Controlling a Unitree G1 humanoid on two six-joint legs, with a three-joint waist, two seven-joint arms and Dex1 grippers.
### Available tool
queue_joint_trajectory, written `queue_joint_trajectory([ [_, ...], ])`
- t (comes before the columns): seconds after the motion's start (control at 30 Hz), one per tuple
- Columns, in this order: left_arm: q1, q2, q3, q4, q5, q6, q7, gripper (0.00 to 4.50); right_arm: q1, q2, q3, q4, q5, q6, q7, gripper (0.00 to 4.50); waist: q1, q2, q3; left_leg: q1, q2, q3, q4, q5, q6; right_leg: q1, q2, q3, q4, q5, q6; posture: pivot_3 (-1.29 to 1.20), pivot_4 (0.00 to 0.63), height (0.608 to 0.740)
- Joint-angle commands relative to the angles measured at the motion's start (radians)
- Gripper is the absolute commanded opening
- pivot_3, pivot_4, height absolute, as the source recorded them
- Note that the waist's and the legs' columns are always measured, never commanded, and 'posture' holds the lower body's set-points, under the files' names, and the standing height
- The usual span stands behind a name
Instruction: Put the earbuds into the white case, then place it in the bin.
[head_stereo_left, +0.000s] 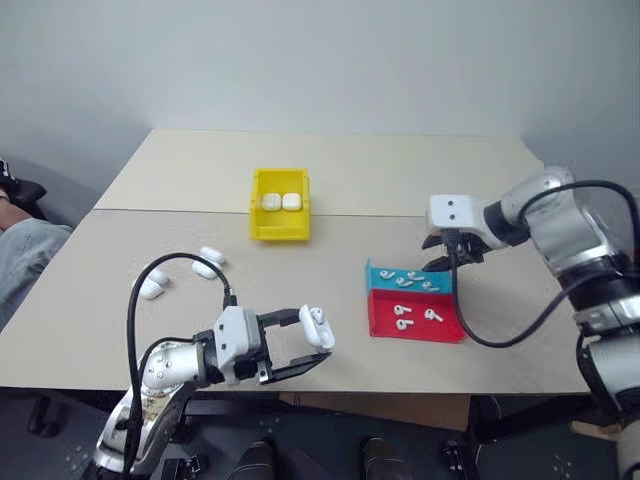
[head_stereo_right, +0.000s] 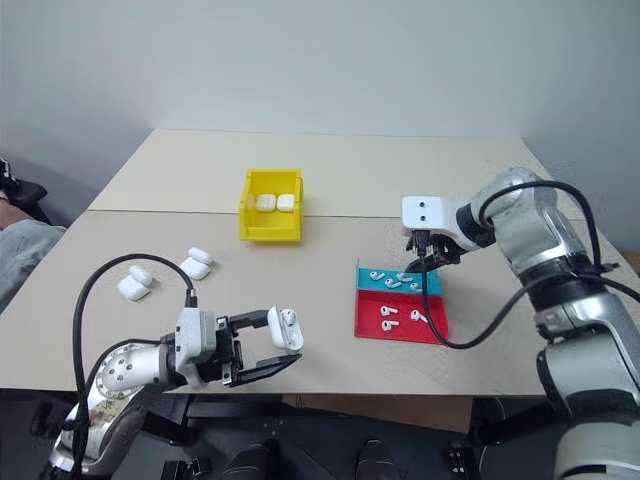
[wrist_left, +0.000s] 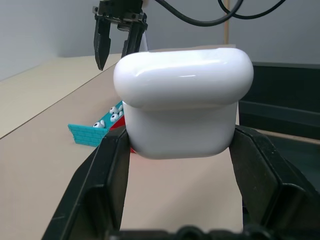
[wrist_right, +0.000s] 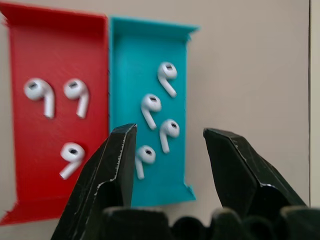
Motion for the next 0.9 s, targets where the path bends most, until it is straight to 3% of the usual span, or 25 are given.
queue_joint_trajectory([
  [0.03, 0.033, -0.016, -0.017, -0.064, 0.03, -0.038, 0.046, 2.72, -0.042, 0.013, 0.015, 0.096, -0.056, -0.094, 0.016, 2.6, 0.001, 0.0, 0.0, 0.0, 0.0, 0.0, -0.001, 0.0, 0.0, 0.0, 0.0, 0.0, 0.0, 0.0, 0.0, 0.0, 0.15, 0.74],
  [0.5, 0.106, -0.073, -0.072, -0.157, 0.069, 0.003, 0.217, 2.72, -0.095, 0.141, 0.034, 0.389, -0.183, -0.176, -0.058, 2.6, -0.007, 0.001, 0.0, 0.003, 0.0, 0.0, 0.004, 0.0, 0.0, 0.0, 0.0, 0.0, 0.011, 0.0, 0.0, 0.0, 0.15, 0.74],
  [0.9, 0.118, -0.059, -0.092, -0.185, 0.064, 0.027, 0.234, 2.72, -0.121, 0.201, 0.021, 0.504, -0.2, -0.186, -0.1, 2.6, -0.011, 0.001, 0.0, 0.004, 0.0, 0.0, 0.003, 0.0, 0.0, 0.0, 0.0, 0.0, 0.014, 0.0, 0.0, 0.0, 0.15, 0.74],
])
